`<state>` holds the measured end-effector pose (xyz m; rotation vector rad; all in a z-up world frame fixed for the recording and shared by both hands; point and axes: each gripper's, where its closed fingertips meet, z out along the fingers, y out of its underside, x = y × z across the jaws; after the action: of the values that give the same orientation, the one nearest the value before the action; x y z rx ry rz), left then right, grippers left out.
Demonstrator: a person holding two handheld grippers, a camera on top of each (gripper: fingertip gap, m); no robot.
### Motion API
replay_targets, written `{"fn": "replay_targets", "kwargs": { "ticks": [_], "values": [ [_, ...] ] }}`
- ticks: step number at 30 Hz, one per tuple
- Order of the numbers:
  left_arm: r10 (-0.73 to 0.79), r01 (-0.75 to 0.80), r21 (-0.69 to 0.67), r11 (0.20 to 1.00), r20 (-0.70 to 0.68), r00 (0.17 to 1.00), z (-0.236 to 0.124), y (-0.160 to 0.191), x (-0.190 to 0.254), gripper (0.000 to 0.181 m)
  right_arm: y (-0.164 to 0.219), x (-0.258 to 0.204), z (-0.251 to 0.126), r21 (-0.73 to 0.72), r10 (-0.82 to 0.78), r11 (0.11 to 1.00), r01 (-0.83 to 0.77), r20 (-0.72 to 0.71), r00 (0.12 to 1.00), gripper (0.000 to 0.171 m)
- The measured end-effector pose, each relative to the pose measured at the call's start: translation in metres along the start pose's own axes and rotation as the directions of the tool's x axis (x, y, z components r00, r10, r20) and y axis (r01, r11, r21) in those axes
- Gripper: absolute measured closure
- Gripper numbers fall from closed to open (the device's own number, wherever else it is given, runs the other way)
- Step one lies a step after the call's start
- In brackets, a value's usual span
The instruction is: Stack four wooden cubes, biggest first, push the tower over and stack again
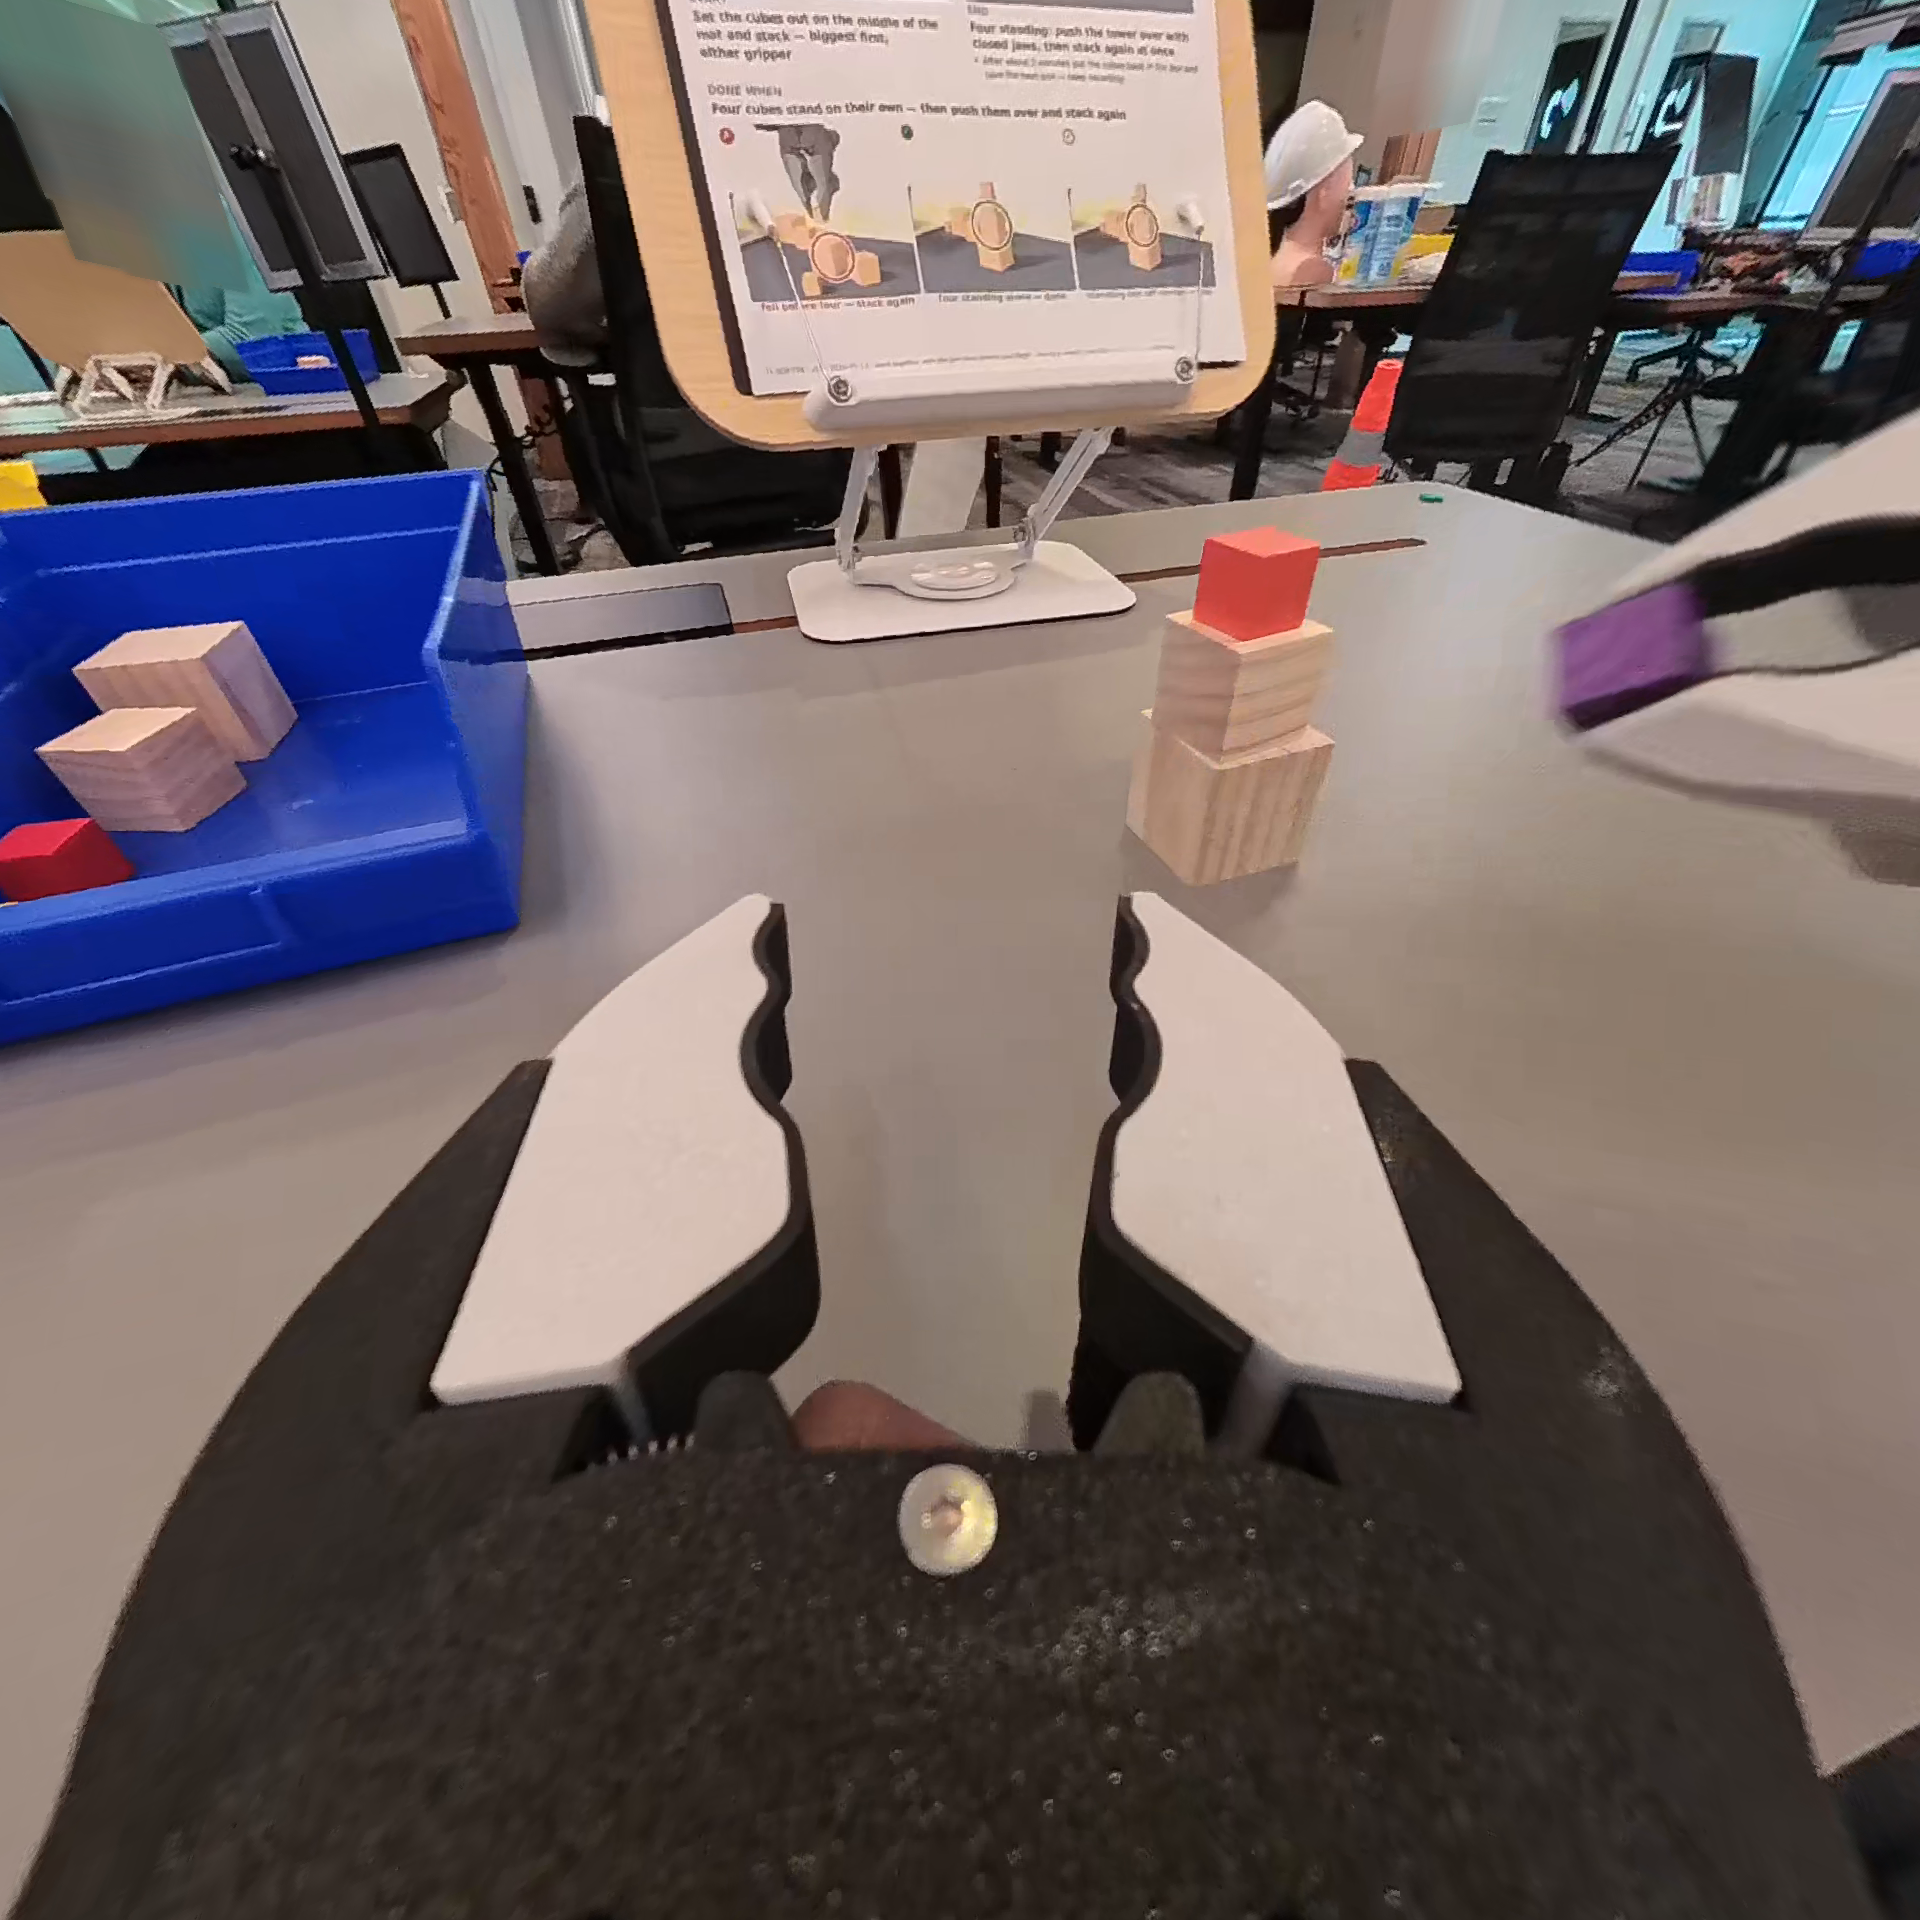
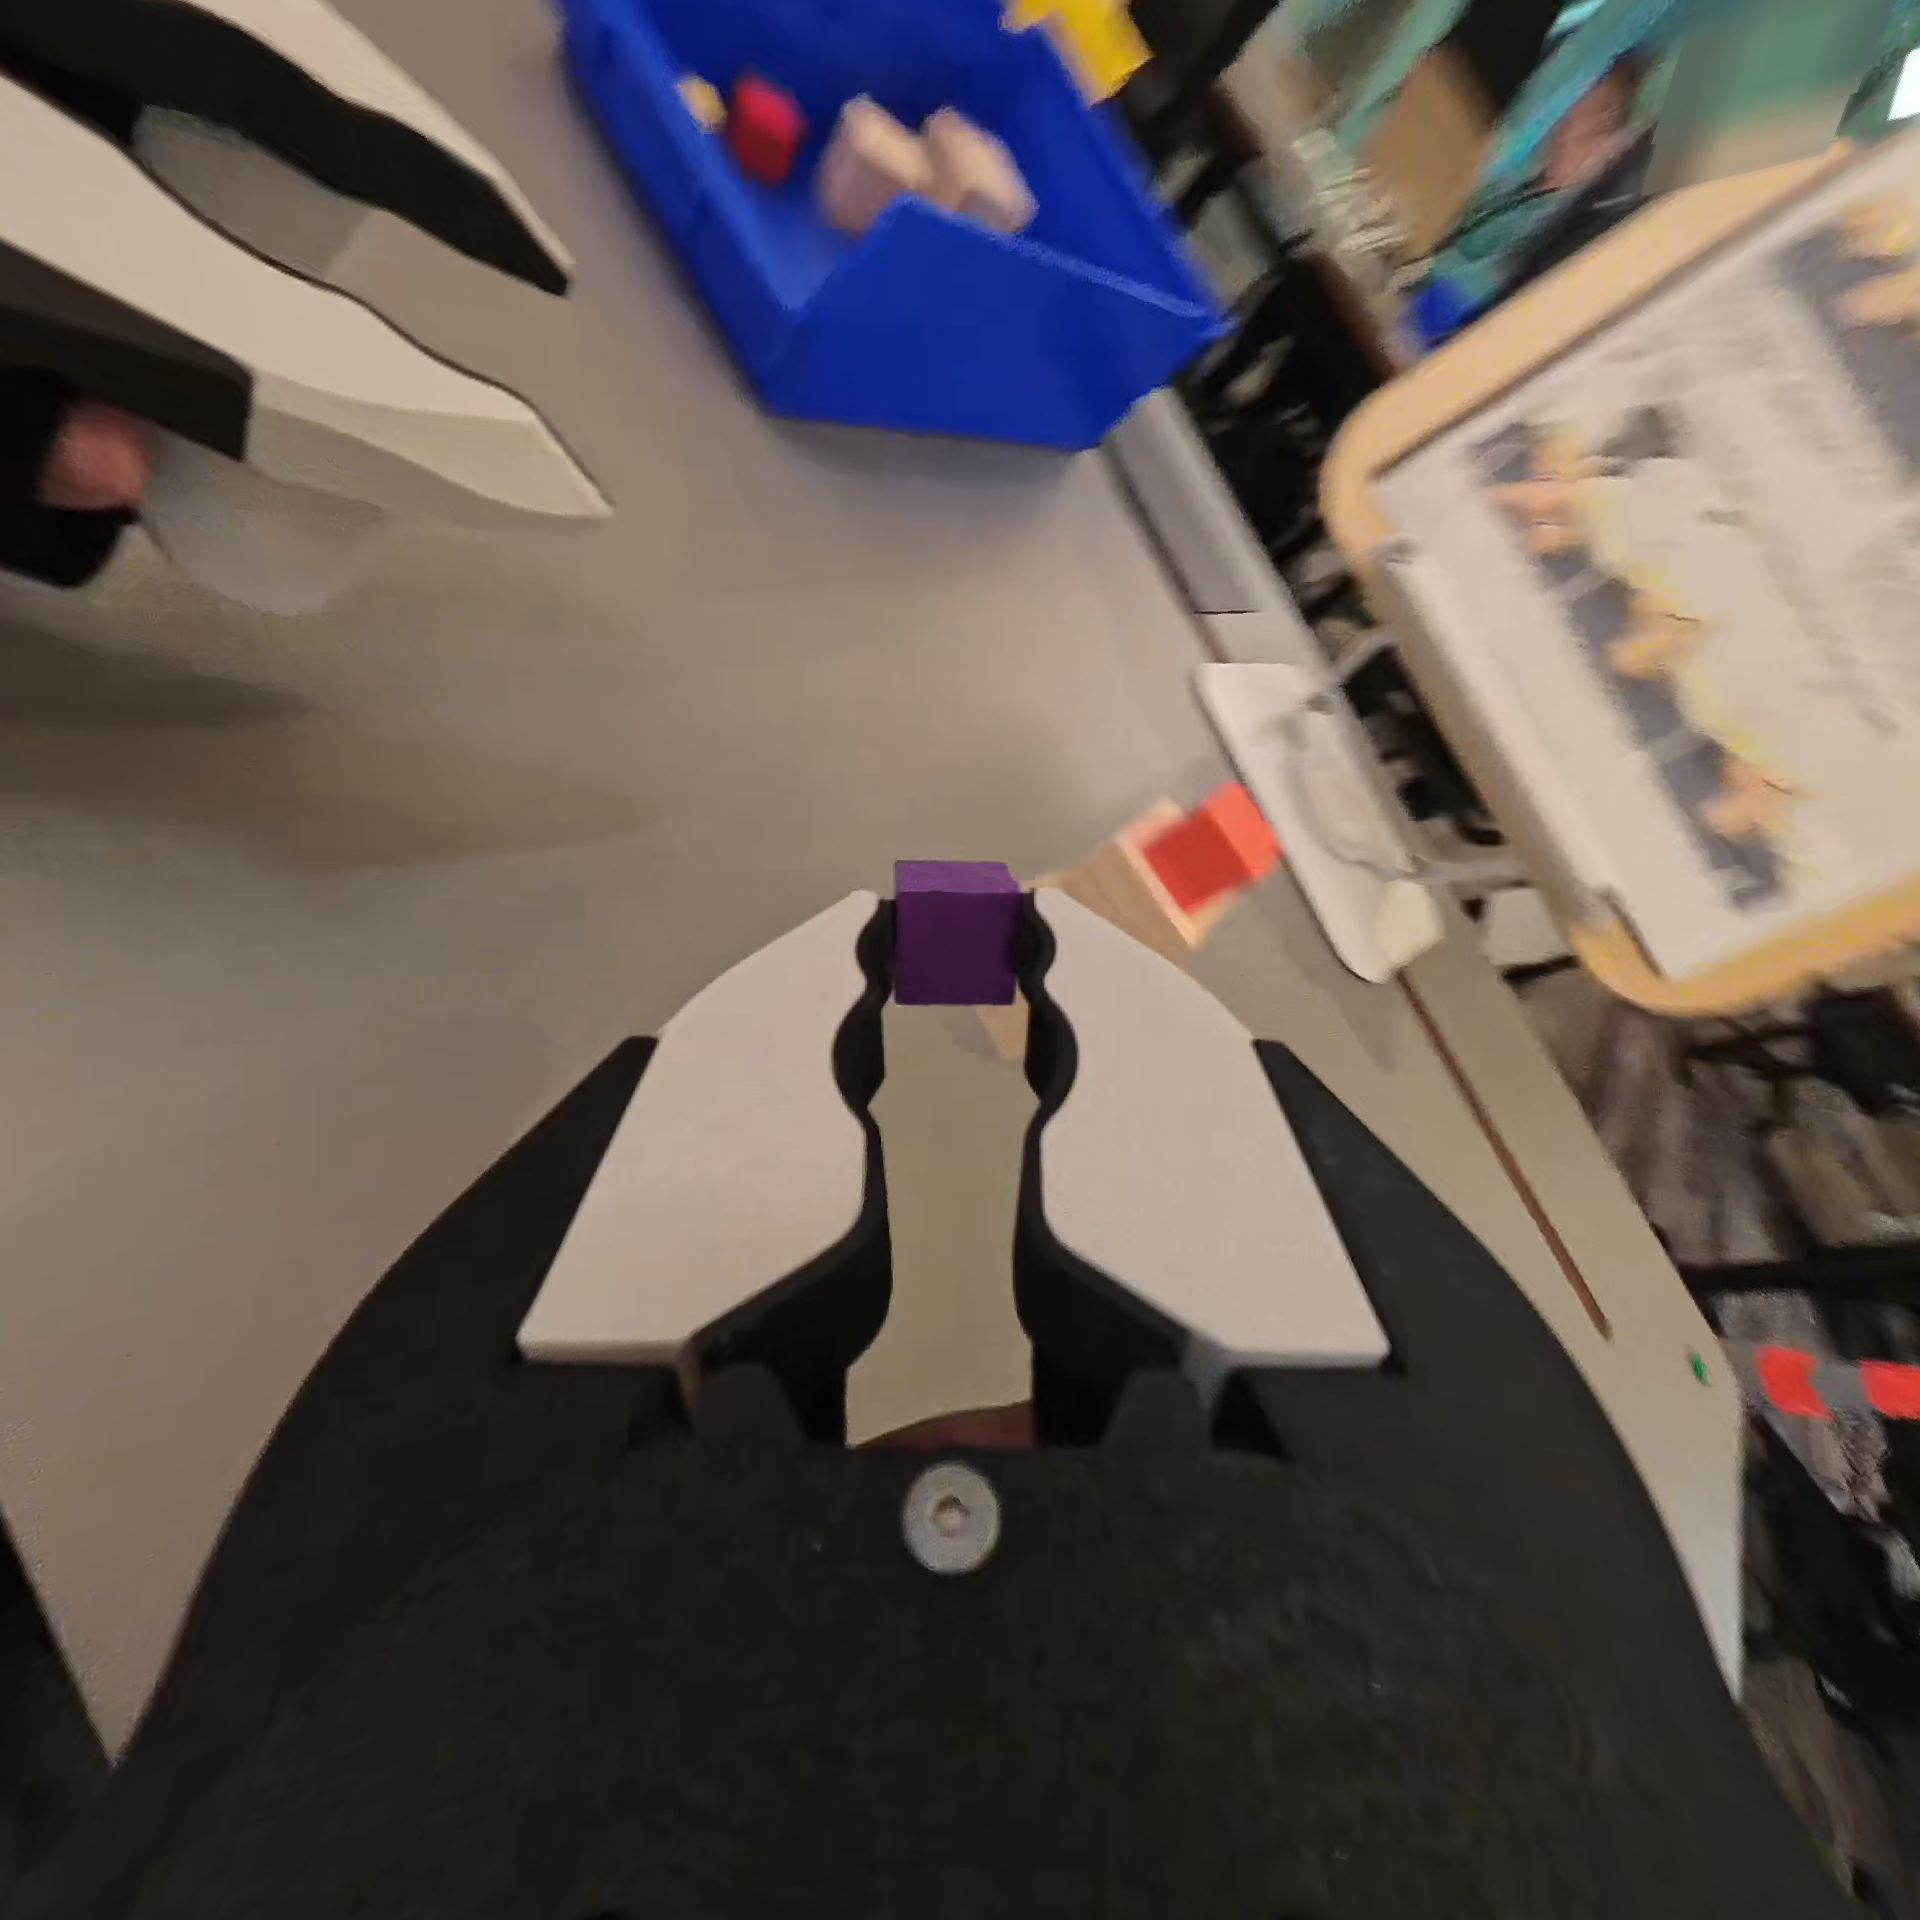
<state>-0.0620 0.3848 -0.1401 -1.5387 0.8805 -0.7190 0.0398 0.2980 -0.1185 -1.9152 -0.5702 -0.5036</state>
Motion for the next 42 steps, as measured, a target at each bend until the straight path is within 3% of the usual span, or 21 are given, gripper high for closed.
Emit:
{"fn": "replay_targets", "kwargs": {
  "ticks": [6,10,16,20,25,28,31,34,42],
  "values": [
    [0.013,-0.013,-0.001,1.0,0.013,1.0,0.002,0.0,0.006,0.121,0.071,0.012,-0.07,0.075,0.269,0.963,-0.259,-0.229,0.936,0.149],
    [0.004,-0.004,-0.008,1.0,0.033,0.999,0.003,0.001,0.003,0.121,0.108,0.017,-0.099,0.14,0.425,0.905,-0.401,-0.291,0.857,0.149],
    [0.006,-0.006,-0.012,1.0,0.036,0.999,0.004,0.002,0.003,0.121,0.117,0.03,-0.108,0.169,0.472,0.882,-0.44,-0.308,0.826,0.149],
    [0.022,-0.022,-0.01,1.0,0.031,0.999,0.003,0.002,0.005,0.121,0.103,0.038,-0.092,0.156,0.412,0.91,-0.383,-0.263,0.872,0.149],
    [0.027,-0.027,-0.011,1.0,0.018,0.999,0.003,0.003,0.007,0.122,0.037,0.071,-0.042,0.035,0.138,0.99,-0.139,0.025,0.99,0.149],
    [0.036,-0.036,-0.017,0.999,0.009,0.999,0.004,0.003,0.009,0.122,0.006,0.092,0.0,-0.049,-0.057,0.997,0.067,0.183,0.981,0.149],
    [0.048,-0.048,-0.016,0.999,0.004,0.999,0.004,0.004,0.011,0.122,-0.003,0.089,0.038,-0.108,-0.162,0.967,0.232,0.443,0.882,0.149],
    [0.058,-0.058,-0.011,0.998,-0.004,0.998,0.003,0.003,0.013,0.122,0.002,0.084,0.062,-0.186,-0.135,0.933,0.309,0.614,0.778,0.149],
    [0.054,-0.055,-0.021,0.998,-0.025,0.998,0.001,0.005,0.012,0.121,0.011,0.078,0.09,-0.238,-0.078,0.892,0.385,0.757,0.649,0.149]
  ]
}}
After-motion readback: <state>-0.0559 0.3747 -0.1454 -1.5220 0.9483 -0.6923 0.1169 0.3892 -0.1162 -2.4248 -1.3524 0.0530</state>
